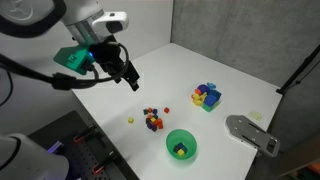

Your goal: Put the yellow block in the bowl

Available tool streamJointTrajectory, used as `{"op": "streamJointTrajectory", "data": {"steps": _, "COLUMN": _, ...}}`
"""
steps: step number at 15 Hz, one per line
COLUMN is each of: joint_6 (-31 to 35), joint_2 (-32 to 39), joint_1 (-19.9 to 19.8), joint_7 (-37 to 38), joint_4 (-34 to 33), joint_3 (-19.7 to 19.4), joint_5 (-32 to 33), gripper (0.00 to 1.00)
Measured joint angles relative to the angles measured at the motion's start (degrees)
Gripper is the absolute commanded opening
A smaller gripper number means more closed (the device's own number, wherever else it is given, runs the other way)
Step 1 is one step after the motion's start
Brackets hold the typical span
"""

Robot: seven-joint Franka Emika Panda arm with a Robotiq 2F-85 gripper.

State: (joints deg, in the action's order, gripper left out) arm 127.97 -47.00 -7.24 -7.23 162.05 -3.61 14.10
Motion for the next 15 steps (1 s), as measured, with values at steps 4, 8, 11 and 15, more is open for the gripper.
{"op": "streamJointTrajectory", "data": {"steps": 4, "joint_6": 0.0, "joint_2": 0.65, "joint_1": 0.0, "joint_7": 0.0, "joint_4": 0.32, "joint_3": 0.0, "joint_5": 0.0, "gripper": 1.0}}
{"op": "streamJointTrajectory", "data": {"steps": 8, "joint_6": -0.06, "joint_2": 1.01, "joint_1": 0.38, "joint_7": 0.0, "joint_4": -0.41, "joint_3": 0.0, "joint_5": -0.14, "gripper": 1.0}}
{"op": "streamJointTrajectory", "data": {"steps": 11, "joint_6": -0.68, "joint_2": 2.37, "joint_1": 2.31, "joint_7": 0.0, "joint_4": -2.24, "joint_3": 0.0, "joint_5": -2.15, "gripper": 1.0}}
{"op": "streamJointTrajectory", "data": {"steps": 15, "joint_6": -3.38, "joint_2": 6.2, "joint_1": 6.35, "joint_7": -0.02, "joint_4": -5.79, "joint_3": -0.03, "joint_5": -7.29, "gripper": 1.0}}
